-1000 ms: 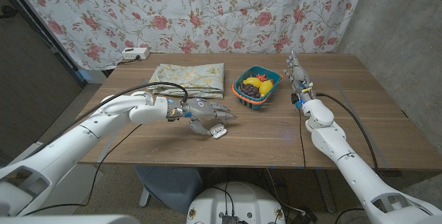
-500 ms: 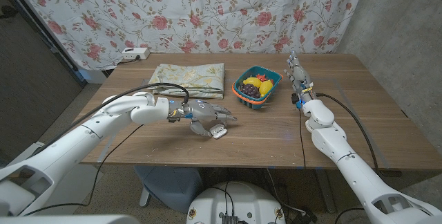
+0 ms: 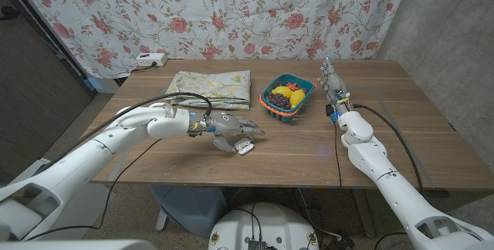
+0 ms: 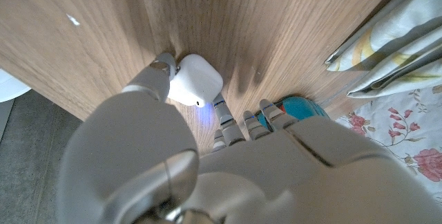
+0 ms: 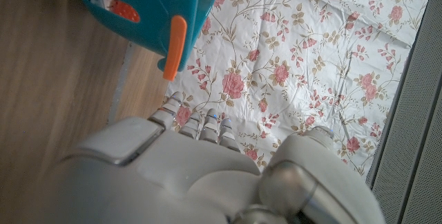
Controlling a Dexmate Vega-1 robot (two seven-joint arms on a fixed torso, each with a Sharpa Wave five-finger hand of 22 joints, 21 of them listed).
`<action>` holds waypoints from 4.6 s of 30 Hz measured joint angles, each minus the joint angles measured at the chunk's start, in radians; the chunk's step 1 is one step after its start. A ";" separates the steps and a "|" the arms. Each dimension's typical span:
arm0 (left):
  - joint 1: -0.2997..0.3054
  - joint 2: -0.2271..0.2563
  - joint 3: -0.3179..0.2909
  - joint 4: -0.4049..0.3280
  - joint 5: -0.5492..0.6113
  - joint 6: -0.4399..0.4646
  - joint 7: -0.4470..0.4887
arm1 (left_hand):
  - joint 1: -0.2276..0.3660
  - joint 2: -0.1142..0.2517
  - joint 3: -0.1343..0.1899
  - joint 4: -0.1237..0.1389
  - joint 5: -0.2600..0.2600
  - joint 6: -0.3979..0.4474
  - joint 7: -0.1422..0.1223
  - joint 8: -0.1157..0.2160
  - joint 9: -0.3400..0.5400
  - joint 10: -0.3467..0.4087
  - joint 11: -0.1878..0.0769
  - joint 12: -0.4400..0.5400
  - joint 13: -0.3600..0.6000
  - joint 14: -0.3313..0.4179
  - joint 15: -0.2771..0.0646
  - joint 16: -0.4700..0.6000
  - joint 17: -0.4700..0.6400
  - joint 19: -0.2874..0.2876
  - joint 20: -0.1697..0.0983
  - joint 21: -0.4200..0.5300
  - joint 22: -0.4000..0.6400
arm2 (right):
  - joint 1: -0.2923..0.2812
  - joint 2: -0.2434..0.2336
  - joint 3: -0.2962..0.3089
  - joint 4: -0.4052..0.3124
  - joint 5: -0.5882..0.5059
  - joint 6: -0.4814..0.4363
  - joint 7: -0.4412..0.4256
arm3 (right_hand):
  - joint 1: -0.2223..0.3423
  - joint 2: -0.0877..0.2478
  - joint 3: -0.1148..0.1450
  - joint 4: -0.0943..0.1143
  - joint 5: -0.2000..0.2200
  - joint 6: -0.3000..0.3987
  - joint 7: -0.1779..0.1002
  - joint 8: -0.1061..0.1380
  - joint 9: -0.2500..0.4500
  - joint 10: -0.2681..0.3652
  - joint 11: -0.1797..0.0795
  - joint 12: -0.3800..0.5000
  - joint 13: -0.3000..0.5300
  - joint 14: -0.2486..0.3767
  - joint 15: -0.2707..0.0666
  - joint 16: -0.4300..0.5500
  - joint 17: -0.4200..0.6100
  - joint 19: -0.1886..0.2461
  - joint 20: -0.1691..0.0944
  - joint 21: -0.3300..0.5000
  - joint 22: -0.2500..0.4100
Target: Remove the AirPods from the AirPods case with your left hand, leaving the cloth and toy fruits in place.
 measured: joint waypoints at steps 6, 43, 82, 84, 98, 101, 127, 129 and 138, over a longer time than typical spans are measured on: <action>-0.003 -0.007 0.006 0.005 0.009 0.000 0.014 | -0.001 -0.001 -0.011 0.011 -0.004 0.009 -0.002 -0.004 0.000 0.002 -0.001 0.004 0.000 0.009 -0.002 0.000 0.000 0.000 0.000 0.000 0.000 | 0.001 0.000 -0.001 0.000 0.000 -0.002 0.000 | 0.000 0.000 0.000 0.000 0.000 0.000 0.000 0.000 0.000 0.000 0.000 0.000 0.000 0.000 0.000 0.000 0.000 0.000 0.000 0.000 0.000; 0.035 0.000 -0.002 -0.036 0.042 0.061 0.057 | -0.051 -0.018 -0.036 0.022 -0.012 0.065 -0.003 -0.004 0.000 0.057 -0.003 0.022 0.002 0.069 -0.002 0.007 0.002 0.012 0.023 0.000 0.000 | 0.014 -0.001 0.002 0.021 0.005 -0.014 0.028 | 0.000 0.000 0.003 0.003 0.000 0.000 0.000 0.000 0.000 -0.005 -0.005 0.000 0.000 0.000 0.000 0.000 0.000 0.000 0.000 0.000 0.000; 0.082 -0.028 -0.014 -0.020 -0.034 0.107 0.104 | 0.007 0.028 -0.003 -0.003 -0.008 0.131 -0.009 -0.003 0.000 0.223 0.045 0.117 0.027 0.263 -0.081 0.050 0.025 0.086 0.021 0.006 0.000 | 0.020 0.000 0.008 0.036 0.008 -0.017 0.044 | 0.000 0.000 0.003 0.003 0.000 0.003 -0.003 0.000 0.000 -0.005 -0.005 0.000 0.000 0.000 0.000 0.000 0.000 0.000 0.000 0.000 0.000; 0.086 -0.030 -0.018 -0.021 -0.043 0.113 0.106 | 0.008 0.029 -0.003 -0.003 -0.008 0.131 -0.009 -0.003 0.000 0.225 0.047 0.117 0.027 0.263 -0.081 0.050 0.025 0.092 0.020 0.006 0.000 | 0.020 -0.001 0.008 0.034 0.008 -0.018 0.045 | 0.000 0.000 0.003 0.003 0.000 0.004 -0.004 0.000 0.000 -0.005 -0.005 0.000 0.000 0.000 0.000 0.000 0.000 0.000 0.000 0.000 0.000; 0.126 -0.054 -0.063 -0.063 -0.113 0.187 0.121 | 0.009 0.029 -0.005 -0.004 -0.008 0.131 -0.009 -0.003 0.000 0.228 0.051 0.117 0.027 0.273 -0.081 0.050 0.031 0.098 0.020 0.006 0.000 | 0.020 -0.003 0.008 0.030 0.010 -0.021 0.052 | 0.000 0.000 0.003 0.003 0.000 0.004 -0.004 0.000 0.000 -0.005 -0.005 0.000 0.000 0.000 0.000 0.000 0.000 0.000 0.000 0.000 0.000; 0.137 -0.065 -0.074 -0.075 -0.128 0.206 0.124 | 0.009 0.029 -0.005 -0.004 -0.008 0.131 -0.009 -0.010 0.000 0.228 0.051 0.117 0.027 0.273 -0.081 0.050 0.035 0.098 0.020 0.006 0.000 | 0.021 -0.003 0.008 0.030 0.011 -0.021 0.054 | 0.000 0.000 0.003 0.003 0.000 0.004 -0.004 0.000 0.000 -0.005 -0.005 0.000 0.000 0.000 0.000 0.000 0.000 0.000 0.000 0.000 0.000; 0.203 -0.149 -0.121 -0.134 -0.192 0.344 0.215 | 0.029 0.026 -0.007 -0.007 -0.007 0.131 -0.009 -0.010 0.000 0.228 0.050 0.117 0.027 0.274 -0.081 0.050 0.044 0.104 0.025 0.006 0.000 | 0.052 0.012 0.001 0.071 0.015 0.014 0.089 | 0.000 0.000 0.003 0.003 0.000 -0.002 -0.009 0.000 0.000 -0.005 -0.005 0.000 0.000 0.000 0.000 0.000 0.000 0.000 0.000 0.000 0.000; 0.211 -0.160 -0.125 -0.140 -0.199 0.357 0.234 | 0.030 0.025 -0.007 -0.007 -0.007 0.131 -0.009 -0.010 0.000 0.228 0.050 0.117 0.027 0.274 -0.081 0.050 0.044 0.104 0.025 0.006 0.000 | 0.054 0.013 0.000 0.074 0.015 0.018 0.092 | 0.000 0.000 0.003 0.003 0.000 -0.002 -0.009 0.000 0.000 -0.005 -0.005 0.000 0.000 0.000 0.000 0.000 0.000 0.000 0.000 0.000 0.000; 0.234 -0.184 -0.138 -0.161 -0.211 0.386 0.278 | 0.032 0.023 -0.007 -0.007 -0.008 0.134 -0.005 -0.010 0.000 0.228 0.050 0.118 0.027 0.283 -0.082 0.046 0.049 0.104 0.025 0.006 0.000 | 0.056 0.016 -0.001 0.077 0.016 0.025 0.098 | 0.000 0.000 0.003 0.003 0.000 -0.002 -0.009 0.000 0.000 -0.005 -0.005 0.000 0.000 0.000 0.000 0.000 0.000 0.000 0.000 0.000 0.000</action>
